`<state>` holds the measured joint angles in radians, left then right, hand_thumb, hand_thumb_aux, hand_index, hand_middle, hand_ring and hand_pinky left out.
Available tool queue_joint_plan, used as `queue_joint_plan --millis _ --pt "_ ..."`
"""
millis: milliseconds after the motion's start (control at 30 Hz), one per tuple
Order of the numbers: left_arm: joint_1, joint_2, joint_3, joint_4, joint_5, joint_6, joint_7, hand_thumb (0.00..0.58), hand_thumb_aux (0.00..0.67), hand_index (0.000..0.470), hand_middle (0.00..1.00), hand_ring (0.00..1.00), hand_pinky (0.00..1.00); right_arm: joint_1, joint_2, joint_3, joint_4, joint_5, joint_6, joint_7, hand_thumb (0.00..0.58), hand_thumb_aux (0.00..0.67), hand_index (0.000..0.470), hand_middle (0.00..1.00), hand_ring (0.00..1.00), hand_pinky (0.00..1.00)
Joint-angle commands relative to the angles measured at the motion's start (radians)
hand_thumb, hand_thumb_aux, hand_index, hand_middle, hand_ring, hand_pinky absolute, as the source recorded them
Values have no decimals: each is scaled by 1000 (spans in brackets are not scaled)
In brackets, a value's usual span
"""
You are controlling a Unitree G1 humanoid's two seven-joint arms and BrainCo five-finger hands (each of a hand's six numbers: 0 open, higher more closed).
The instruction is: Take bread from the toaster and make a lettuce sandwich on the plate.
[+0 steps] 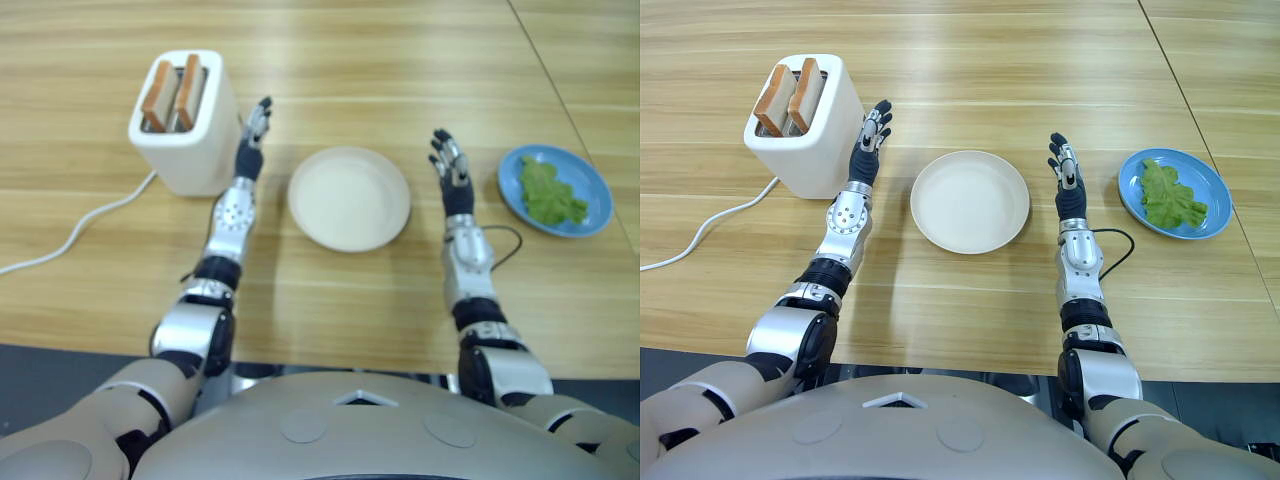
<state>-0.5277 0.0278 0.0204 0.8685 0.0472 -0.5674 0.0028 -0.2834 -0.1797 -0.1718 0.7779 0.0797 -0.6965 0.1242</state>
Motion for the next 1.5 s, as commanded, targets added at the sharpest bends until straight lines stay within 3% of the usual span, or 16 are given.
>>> queue_joint_plan --millis 33,467,567,667,733,833,1033,1300,1500 --pt "7 0 10 -12 -19 22 -16 0 0 0 0 0 0 8 0 -2 5 5 5 9 0 0 0 0 0 0" --pt "21 5 -21 -47 19 23 -14 0 0 0 0 0 0 6 0 1 11 5 12 18 0 0 0 0 0 0" --pt "122 6 -65 -452 15 70 -56 0 0 0 0 0 0 4 1 1 17 4 13 19 0 0 0 0 0 0" --pt "200 72 -47 -1015 10 257 -98 0 0 0 0 0 0 5 0 -1 19 4 12 17 0 0 0 0 0 0" --pt "194 178 55 -1181 153 367 -82 0 0 0 0 0 0 8 1 -2 19 3 10 12 0 0 0 0 0 0" --pt "164 372 202 -1111 376 499 11 0 0 0 0 0 0 10 7 -1 24 -1 7 5 0 0 0 0 0 0" --pt "207 550 199 -832 606 701 109 0 0 0 0 0 0 11 13 2 32 -1 3 0 0 0 0 0 0 0" --pt "204 590 66 -562 692 828 121 0 0 0 0 0 0 14 9 3 22 1 6 6 0 0 0 0 0 0" --pt "195 577 8 -563 678 832 116 0 0 0 0 0 0 10 4 0 38 1 2 7 0 0 0 0 0 0"
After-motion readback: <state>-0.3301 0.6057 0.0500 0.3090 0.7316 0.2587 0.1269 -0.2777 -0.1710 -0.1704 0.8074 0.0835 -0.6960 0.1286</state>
